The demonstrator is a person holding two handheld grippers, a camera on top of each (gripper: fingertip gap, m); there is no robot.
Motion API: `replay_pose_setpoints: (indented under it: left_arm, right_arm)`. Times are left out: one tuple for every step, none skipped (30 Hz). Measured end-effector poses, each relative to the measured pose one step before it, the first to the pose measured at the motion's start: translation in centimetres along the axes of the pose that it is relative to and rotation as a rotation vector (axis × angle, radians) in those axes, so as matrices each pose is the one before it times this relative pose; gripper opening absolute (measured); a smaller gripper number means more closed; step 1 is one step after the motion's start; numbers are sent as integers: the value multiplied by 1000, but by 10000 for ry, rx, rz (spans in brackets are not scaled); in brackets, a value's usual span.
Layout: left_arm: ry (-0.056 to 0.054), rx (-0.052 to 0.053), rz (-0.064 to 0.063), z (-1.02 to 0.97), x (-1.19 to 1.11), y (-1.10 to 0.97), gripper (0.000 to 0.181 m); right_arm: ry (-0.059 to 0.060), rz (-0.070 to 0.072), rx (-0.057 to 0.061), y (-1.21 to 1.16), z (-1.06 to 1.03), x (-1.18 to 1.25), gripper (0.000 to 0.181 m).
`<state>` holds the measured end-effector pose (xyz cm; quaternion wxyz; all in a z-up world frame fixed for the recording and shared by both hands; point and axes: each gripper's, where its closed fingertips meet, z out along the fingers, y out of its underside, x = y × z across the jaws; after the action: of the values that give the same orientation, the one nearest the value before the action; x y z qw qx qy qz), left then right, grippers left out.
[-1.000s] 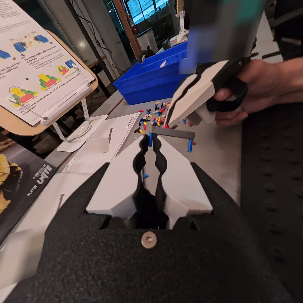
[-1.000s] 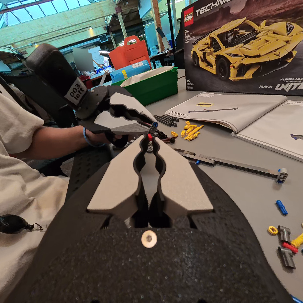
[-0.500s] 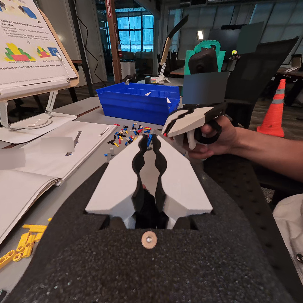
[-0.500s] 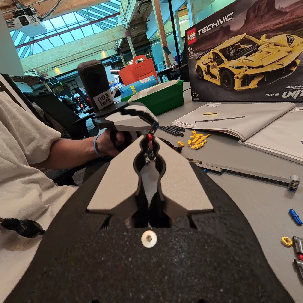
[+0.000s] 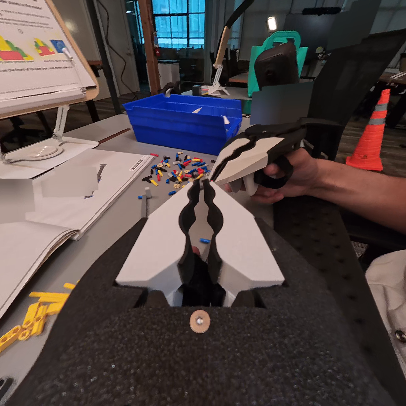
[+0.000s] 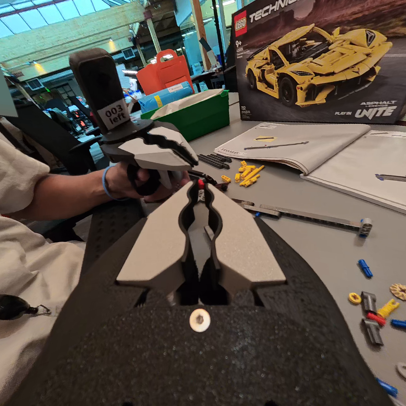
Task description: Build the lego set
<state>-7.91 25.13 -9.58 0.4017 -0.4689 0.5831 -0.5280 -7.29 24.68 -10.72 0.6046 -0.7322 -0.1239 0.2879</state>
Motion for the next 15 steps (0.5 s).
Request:
replay_pose_setpoints:
  left_arm:
    - [-170, -174, -45, -98, -397, 264, 2]
    - [-121, -304, -56, -63, -307, 435, 3]
    - [-122, -429, -34, -31, -276, 602, 4]
    - [-297, -561, -25, 13, -510, 768, 5]
    - [-275, -608, 101, 33, -456, 823, 6]
    - [79, -575, 315, 45, 154, 822, 10]
    - [268, -650, 457, 88, 462, 933, 11]
    - [-13, -582, 510, 151, 2, 754, 15]
    - [8, -367, 536, 168, 16, 442, 23]
    - [518, -370, 463, 228, 670, 445, 28]
    - [787, -563, 254, 317, 842, 624, 30]
    - [802, -631, 125, 432, 669, 593, 35]
    - [603, -488, 133, 434, 261, 313, 37]
    - [511, -433, 208, 416, 97, 265, 36]
    - [345, -585, 286, 425, -154, 437, 32]
  right_arm:
    - [366, -4, -143, 233, -118, 689, 4]
    - [419, -32, -18, 61, -174, 772, 4]
    - [411, 15, 64, -102, -263, 774, 4]
    - [561, -16, 119, -220, -431, 1039, 4]
    - [567, -53, 166, -268, -494, 1111, 4]
    - [442, -12, 119, -193, -440, 966, 4]
    - [206, 56, 96, -163, -301, 612, 5]
    - [-16, 158, 134, -207, -186, 201, 4]
    - [-91, 238, 178, -281, -99, 17, 4]
    - [-106, 179, 139, -220, -68, -51, 4]
    - [-102, 100, 49, -54, -16, -73, 4]
    - [-75, 84, -6, 31, 15, -40, 4]
    - [-41, 44, 14, -22, 7, -46, 4]
    - [-59, -7, 51, -87, -20, -114, 4]
    - [-83, -15, 20, -20, -11, -157, 4]
